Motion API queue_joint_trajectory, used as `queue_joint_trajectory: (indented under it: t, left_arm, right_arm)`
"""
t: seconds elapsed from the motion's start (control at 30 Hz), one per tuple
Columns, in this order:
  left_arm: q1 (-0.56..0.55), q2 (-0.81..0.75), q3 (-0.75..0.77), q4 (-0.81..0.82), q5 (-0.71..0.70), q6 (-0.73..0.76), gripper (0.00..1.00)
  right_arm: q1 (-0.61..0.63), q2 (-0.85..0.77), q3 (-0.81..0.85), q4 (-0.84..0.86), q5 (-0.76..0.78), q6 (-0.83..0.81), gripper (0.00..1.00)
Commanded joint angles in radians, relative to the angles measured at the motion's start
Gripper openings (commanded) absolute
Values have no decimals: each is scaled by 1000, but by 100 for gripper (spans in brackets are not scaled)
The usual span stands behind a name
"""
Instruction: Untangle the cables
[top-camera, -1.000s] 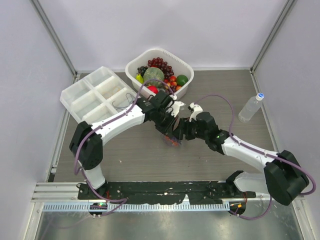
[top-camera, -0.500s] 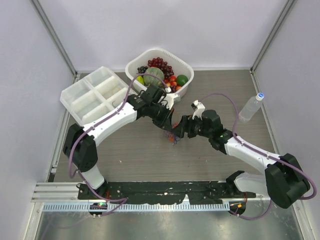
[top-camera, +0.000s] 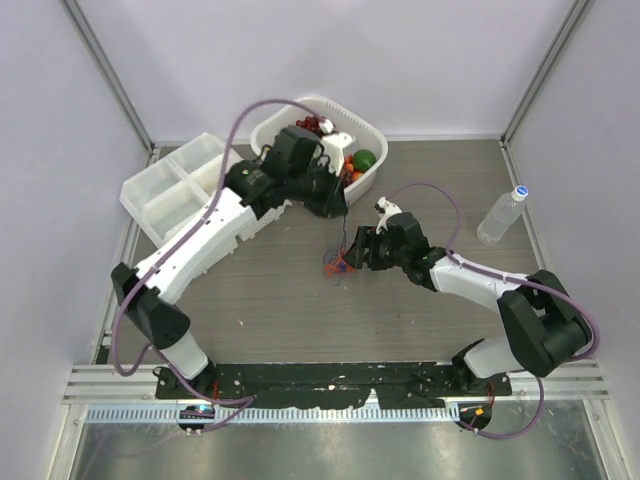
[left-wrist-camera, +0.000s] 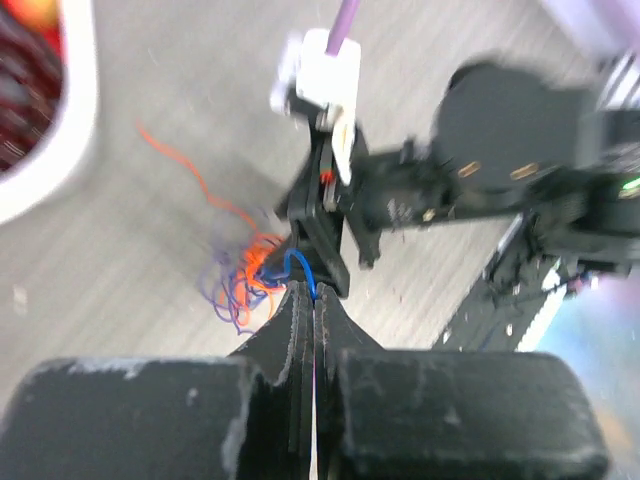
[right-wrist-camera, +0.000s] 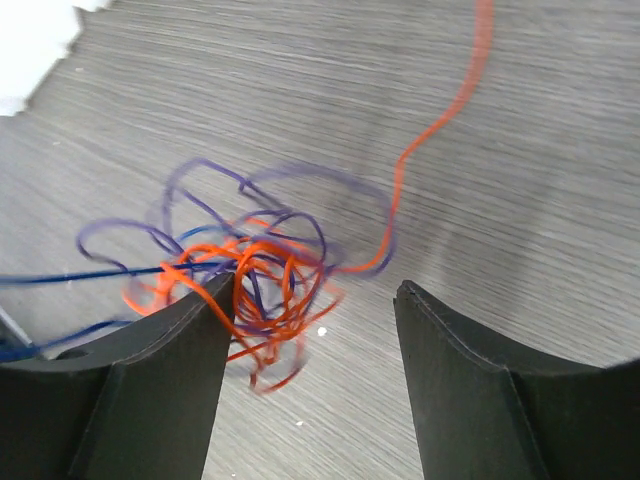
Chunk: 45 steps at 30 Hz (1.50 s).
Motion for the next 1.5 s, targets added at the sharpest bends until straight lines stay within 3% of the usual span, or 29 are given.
queue_joint_trajectory:
  t: [0.0, 0.17, 0.47, 0.6, 0.7, 0.9, 1.03, 1.13, 1.3, 1.47]
  left_arm:
    - [-2, -143, 205, 16, -144, -21, 0]
    - [-4, -220, 351, 116, -210, -32, 0]
    - [-6, -200, 610, 173, -105, -78, 0]
    - [-4, -196, 653, 179, -149, -73, 0]
    - [-2, -202, 629, 141, -308, -47, 0]
    - [-2, -208, 526, 58, -788, -4, 0]
    - [17, -217, 416, 84, -948, 68, 0]
    - [101, -194, 385, 32, -1010, 8, 0]
    - [319, -214, 269, -10, -965, -157, 0]
    - [445, -233, 117, 22, -974, -165, 0]
  right_arm:
    - [1, 19, 39, -70, 132, -5, 70]
    - [-11, 79, 71, -129, 181, 11, 70]
    - [-25, 71, 75, -187, 235, 11, 70]
    - [-43, 67, 75, -202, 269, 4, 70]
    - [-45, 51, 78, -205, 267, -17, 70]
    - [-43, -19, 86, -221, 181, -52, 70]
    - [-46, -27, 89, -245, 184, -55, 70]
    - [-45, -24, 109, -270, 178, -55, 70]
    - [-45, -50, 115, -291, 183, -69, 70]
    - [-45, -51, 121, -304, 187, -89, 70]
